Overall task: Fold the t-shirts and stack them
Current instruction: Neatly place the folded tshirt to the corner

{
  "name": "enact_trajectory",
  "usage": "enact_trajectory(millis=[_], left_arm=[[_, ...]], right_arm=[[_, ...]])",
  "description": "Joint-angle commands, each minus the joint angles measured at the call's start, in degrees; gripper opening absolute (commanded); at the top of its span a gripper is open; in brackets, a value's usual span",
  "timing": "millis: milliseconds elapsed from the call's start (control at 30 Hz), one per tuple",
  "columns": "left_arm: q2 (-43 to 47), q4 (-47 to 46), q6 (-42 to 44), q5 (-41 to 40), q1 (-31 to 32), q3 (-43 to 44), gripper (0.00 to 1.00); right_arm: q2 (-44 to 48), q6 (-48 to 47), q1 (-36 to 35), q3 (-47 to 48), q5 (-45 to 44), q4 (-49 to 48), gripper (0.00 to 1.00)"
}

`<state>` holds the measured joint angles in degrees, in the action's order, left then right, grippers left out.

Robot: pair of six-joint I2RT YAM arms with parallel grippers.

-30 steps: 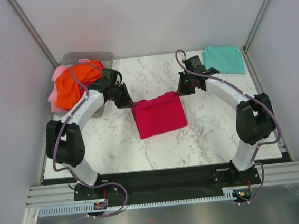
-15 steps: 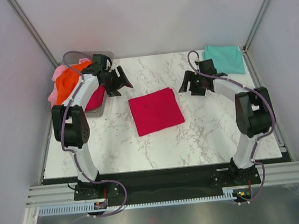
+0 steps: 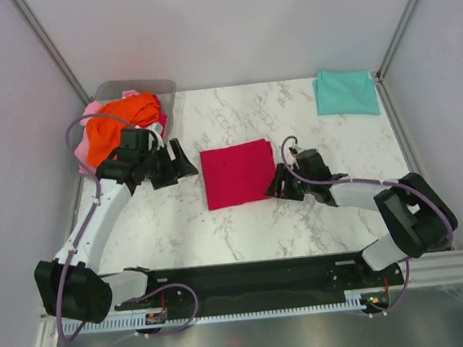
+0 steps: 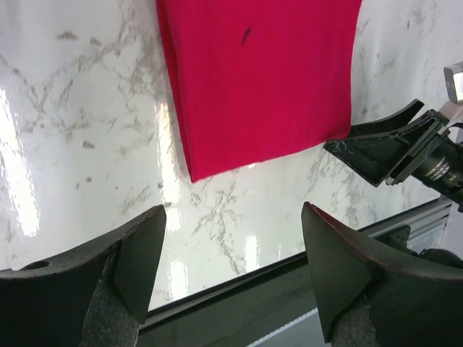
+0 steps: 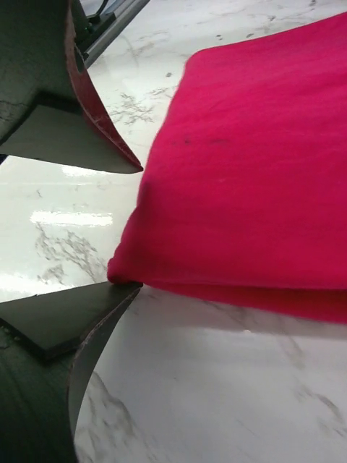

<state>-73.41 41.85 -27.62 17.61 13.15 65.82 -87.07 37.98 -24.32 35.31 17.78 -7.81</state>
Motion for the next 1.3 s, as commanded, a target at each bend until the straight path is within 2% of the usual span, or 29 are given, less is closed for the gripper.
enact_trajectory(millis=[0, 100, 233, 300, 333, 367, 400, 500, 667, 800, 1100, 1267], left_arm=[[5.97, -0.27, 2.74, -1.96, -0.14, -5.96, 0.82], [10.28, -0.27, 3.27, -2.31, -0.14, -10.44, 0.82], [15.11, -0.79, 5.37, -2.93, -0.14, -16.76, 0.82], [17.23, -1.59, 3.72, -4.07, -0.05, -18.53, 0.83], [19.33, -2.2, 3.88, -1.81, -0.05, -19.49, 0.83], [20.22, -3.69, 4.49, -0.22, -0.05, -19.59, 0.83], [20.84, -4.05, 4.94, 0.41, -0.14, -19.5, 0.83], [22.52, -5.37, 5.55, -0.81, -0.05, -20.03, 0.83], [23.05, -5.46, 5.38, -0.47, -0.05, -20.38, 0.83], [24.1, -5.63, 5.12, -1.08, -0.14, -20.64, 0.83], [24.8, -6.16, 5.03, -0.47, -0.05, -21.0, 0.82], [25.33, -6.34, 5.03, -0.55, -0.14, -21.09, 0.82]], right_arm=[[4.0, 6.22, -5.89, -3.66, -3.71, -5.11, 0.68], [8.13, 6.85, -11.95, -4.02, -5.82, -3.79, 0.68], [13.66, 4.22, -14.97, -3.67, -4.16, -0.11, 0.68], [16.56, 1.94, -14.97, -2.27, -8.17, 7.67, 0.73], [19.62, -0.34, -14.88, -1.48, -10.64, 11.81, 0.75], [21.05, -1.32, -14.54, 0.27, -13.01, 14.9, 0.83], [22.98, -2.28, -13.31, 1.16, -16.17, 19.11, 0.86], [23.0, -5.19, -9.02, 4.58, -15.77, 21.6, 0.94], [14.57, -7.47, -2.41, 9.85, -12.25, 20.22, 0.96], [3.26, -8.53, 2.33, 14.6, -8.38, 15.38, 0.95], [-15.57, -7.74, 3.93, 24.63, -2.84, 8.25, 0.9], [-19.01, -5.72, 4.01, 23.59, -2.49, 2.82, 0.87]])
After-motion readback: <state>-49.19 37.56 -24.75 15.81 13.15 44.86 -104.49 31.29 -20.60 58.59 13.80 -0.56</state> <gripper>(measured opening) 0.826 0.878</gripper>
